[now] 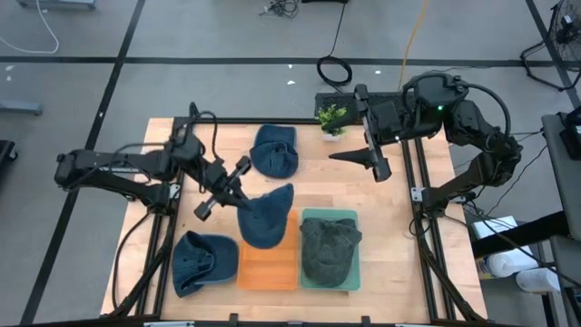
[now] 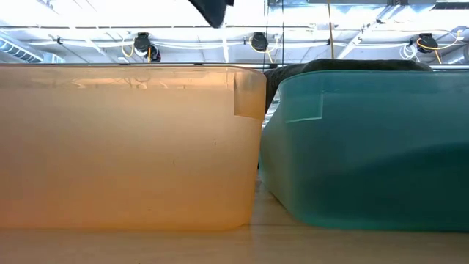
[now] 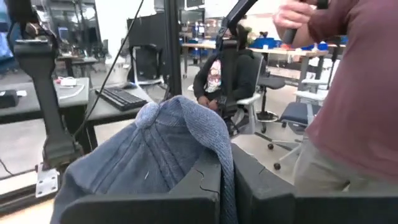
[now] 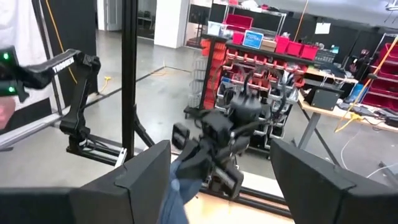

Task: Pick & Place hat
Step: Put the top left blue cap into the orange bin

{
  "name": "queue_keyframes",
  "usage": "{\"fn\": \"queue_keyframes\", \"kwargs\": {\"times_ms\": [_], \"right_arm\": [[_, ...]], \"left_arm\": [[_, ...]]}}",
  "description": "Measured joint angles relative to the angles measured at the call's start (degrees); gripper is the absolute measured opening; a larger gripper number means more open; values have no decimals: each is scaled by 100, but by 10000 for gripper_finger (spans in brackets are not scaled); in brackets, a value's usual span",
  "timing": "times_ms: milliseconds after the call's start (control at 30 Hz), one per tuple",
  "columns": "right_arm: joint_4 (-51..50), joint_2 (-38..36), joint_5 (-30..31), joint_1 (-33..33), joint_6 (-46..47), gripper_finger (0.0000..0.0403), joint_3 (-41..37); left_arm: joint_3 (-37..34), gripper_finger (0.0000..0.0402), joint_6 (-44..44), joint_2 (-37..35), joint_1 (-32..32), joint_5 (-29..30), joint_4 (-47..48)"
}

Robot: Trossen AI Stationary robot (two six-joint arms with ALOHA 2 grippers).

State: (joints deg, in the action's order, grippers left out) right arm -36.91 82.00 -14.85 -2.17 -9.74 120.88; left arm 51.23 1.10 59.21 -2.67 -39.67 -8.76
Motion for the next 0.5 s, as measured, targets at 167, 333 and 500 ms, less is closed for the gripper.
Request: {"fn": "queue_keyframes", "kwargs": {"times_ms": [167,333,500], "right_arm": [[-12,0,0,2,0,262,0],[-12,1,-7,2,108,259,0],[-12,0,-7,2,136,262,0]], "left_arm": [[-841,6,-288,44,274,400,-736],[-1393,6,-216,67,678,1029,-1243],[-1995,6,-158,70,989,1502,-1819]]}}
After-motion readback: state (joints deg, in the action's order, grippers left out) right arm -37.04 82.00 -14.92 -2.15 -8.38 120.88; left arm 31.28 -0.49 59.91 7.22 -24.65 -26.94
